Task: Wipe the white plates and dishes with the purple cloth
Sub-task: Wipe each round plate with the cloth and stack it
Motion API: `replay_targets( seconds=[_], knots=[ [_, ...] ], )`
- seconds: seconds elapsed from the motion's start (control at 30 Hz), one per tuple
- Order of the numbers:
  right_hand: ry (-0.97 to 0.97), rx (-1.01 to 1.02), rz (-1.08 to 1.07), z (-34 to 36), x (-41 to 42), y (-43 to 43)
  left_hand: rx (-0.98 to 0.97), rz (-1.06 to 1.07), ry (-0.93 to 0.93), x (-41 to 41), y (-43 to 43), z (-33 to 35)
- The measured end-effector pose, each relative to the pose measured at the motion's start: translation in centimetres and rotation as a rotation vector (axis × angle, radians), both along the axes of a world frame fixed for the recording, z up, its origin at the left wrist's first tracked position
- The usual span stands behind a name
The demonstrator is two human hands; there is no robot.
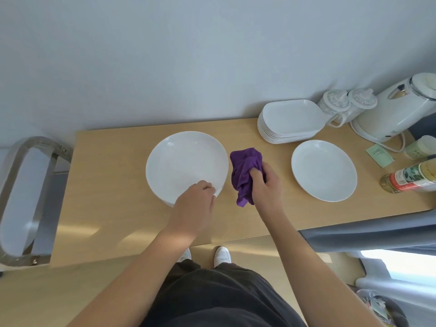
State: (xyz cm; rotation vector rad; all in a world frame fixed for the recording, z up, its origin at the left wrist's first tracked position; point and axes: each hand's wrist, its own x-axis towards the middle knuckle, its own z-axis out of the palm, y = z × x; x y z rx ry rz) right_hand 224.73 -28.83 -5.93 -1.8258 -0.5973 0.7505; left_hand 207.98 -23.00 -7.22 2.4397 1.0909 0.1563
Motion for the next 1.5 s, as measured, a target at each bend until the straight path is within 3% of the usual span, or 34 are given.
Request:
replay_targets(
  seconds=[0.23,0.4,0.7,0.83,1.1,1.3,1.37,1.5],
  knots=[
    [0.014,0.029,0.093,0.0,0.9,-1.2,0.026,0.116,0.018,0.9,-0.9,0.9],
    [0.029,0.077,0.148,0.7,1.1,-1.3,0.152,0.189,-0.029,1.8,-1.3,1.7],
    [-0.058,0.276,0.213,3.6,0.7,1.0,0.123,0.412,-0.444,2.1,0.2,6.2],
    [-0.207,0.417,0.276,5.3,-0.3,4.4,-0.066,0.521,-0.616,1.8,1.6,9.4],
    [-0.355,0.502,0.316,5.3,-4.1,8.3,-0.499,0.661,-1.015,1.0,5.2,11.3],
    [-0.688,0.653,0.257,2.2,-7.8,7.2,-0.731,0.678,-1.146,-0.1,6.9,11.5],
    [-0.627,0.619,0.193,2.9,-7.9,8.4,-0.72,0.662,-1.121,-0.9,7.2,11.1],
    [-0.244,0.409,0.073,6.0,-6.9,11.0,-0.63,0.629,-1.02,-2.0,7.7,10.5]
  ],
)
